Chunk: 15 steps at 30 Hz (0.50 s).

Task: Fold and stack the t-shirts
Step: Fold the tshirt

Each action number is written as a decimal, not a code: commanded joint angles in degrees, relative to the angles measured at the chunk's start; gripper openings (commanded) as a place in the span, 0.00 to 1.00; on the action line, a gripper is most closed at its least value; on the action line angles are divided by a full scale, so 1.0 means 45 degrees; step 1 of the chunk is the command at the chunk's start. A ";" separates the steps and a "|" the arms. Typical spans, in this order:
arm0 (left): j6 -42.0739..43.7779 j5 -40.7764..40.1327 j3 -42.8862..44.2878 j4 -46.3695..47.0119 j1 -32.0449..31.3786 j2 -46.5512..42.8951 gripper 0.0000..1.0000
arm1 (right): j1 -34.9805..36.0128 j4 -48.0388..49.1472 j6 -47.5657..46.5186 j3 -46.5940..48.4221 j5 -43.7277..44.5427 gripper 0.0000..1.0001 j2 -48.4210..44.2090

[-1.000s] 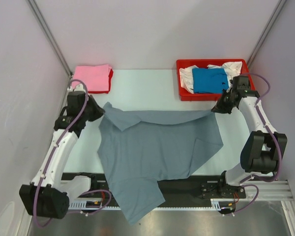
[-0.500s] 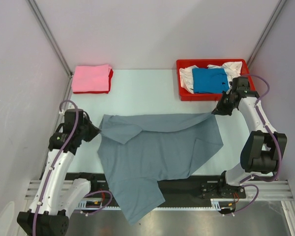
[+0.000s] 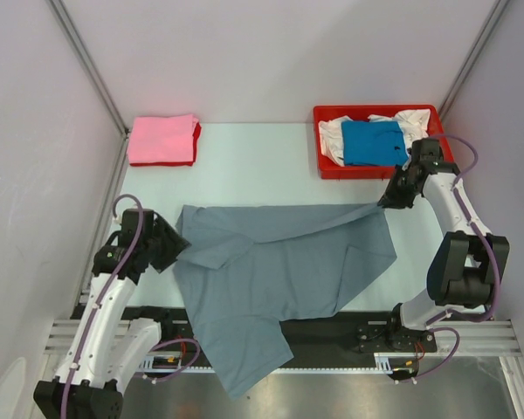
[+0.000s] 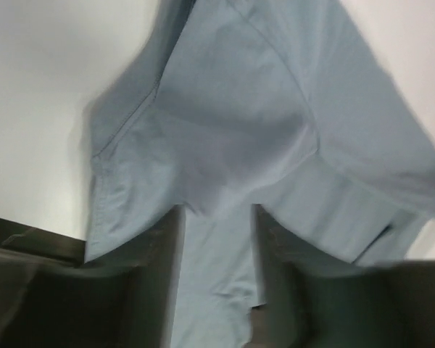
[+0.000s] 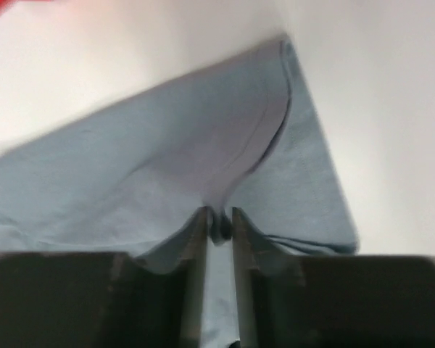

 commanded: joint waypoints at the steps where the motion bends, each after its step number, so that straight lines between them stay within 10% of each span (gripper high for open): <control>1: 0.0251 0.0430 0.0111 0.0383 -0.0043 -0.0405 0.70 | -0.0185 -0.0271 -0.0017 -0.0635 0.0967 0.28 0.0103; 7: 0.3080 -0.0099 0.1145 0.2508 -0.0043 0.0274 0.90 | -0.0636 0.1503 0.0646 -0.1168 0.1751 0.48 0.0003; 15: 0.6183 -0.0061 0.3289 0.4974 0.0443 0.6228 0.69 | -0.0205 0.4944 0.0121 -0.0992 -0.0416 0.59 0.1701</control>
